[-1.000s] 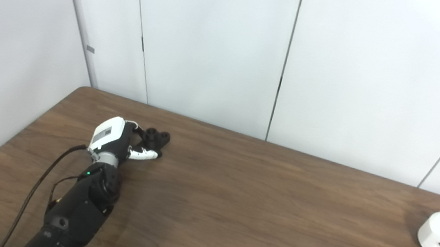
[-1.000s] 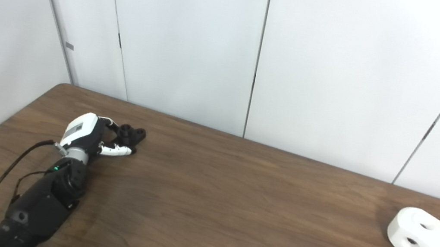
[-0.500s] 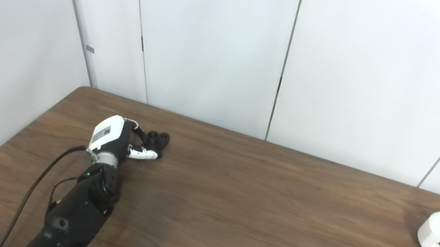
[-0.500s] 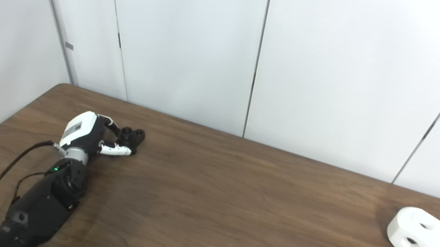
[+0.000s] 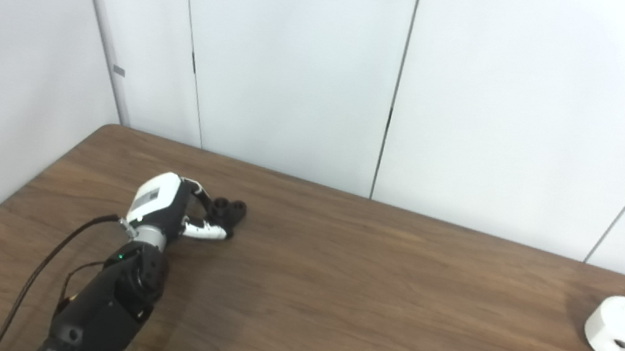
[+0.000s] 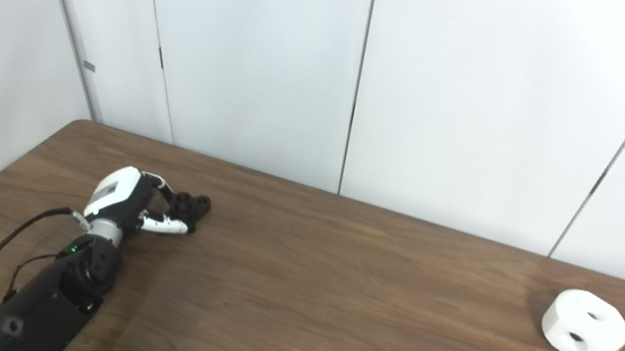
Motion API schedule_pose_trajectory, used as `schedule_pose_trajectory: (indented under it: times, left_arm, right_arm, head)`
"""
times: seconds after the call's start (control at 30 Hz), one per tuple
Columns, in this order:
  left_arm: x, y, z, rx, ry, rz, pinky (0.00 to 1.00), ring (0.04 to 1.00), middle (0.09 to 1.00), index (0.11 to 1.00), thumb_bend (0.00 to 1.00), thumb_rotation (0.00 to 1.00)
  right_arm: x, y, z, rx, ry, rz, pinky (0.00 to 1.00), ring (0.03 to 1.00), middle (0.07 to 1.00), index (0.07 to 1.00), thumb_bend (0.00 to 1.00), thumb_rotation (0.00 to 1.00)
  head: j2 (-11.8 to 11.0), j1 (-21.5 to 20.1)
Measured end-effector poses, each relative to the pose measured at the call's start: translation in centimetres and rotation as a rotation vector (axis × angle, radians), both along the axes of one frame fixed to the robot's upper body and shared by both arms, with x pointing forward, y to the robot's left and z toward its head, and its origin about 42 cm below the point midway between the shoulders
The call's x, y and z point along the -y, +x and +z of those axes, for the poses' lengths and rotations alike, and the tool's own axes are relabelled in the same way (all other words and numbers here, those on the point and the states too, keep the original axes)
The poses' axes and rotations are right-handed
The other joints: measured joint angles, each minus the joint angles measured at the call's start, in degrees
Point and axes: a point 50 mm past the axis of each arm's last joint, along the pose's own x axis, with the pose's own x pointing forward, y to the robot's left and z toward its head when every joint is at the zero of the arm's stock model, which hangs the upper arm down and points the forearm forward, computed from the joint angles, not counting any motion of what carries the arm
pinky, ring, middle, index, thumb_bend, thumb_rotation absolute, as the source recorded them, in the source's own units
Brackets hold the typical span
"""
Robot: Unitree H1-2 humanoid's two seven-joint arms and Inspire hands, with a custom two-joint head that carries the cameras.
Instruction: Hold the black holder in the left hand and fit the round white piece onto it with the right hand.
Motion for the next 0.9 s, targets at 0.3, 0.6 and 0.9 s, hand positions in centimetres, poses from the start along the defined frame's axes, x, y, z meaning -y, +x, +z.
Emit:
schedule_pose_trajectory:
  times: [0.3,0.6,0.9]
  left_arm:
    - [2.1,-2.1,1.6,-0.033,-0.034,-0.097,0.88,0.897,0.789,0.489,0.51,0.05]
    - [4.4,-4.7,4.8,0.01,-0.033,-0.238,0.81,0.853,0.771,0.488,0.51,0.04]
    - [7.6,-7.6,3.9,-0.007,-0.06,-0.383,0.79,0.858,0.797,0.489,0.51,0.05]
  right_arm:
    - [-0.2,0.6,-0.1,0.016,0.045,0.019,0.89,0.928,0.95,0.983,0.59,1.0]
    - [-1.1,1.9,-0.1,0.021,0.062,0.032,0.83,0.895,0.921,0.956,0.62,1.0]
    - [-1.9,3.2,-0.3,0.028,0.063,0.035,0.83,0.879,0.912,0.943,0.68,1.0]
  head:
    - [0.97,-1.58]
    - [0.79,-5.45]
    - [2.02,-8.52]
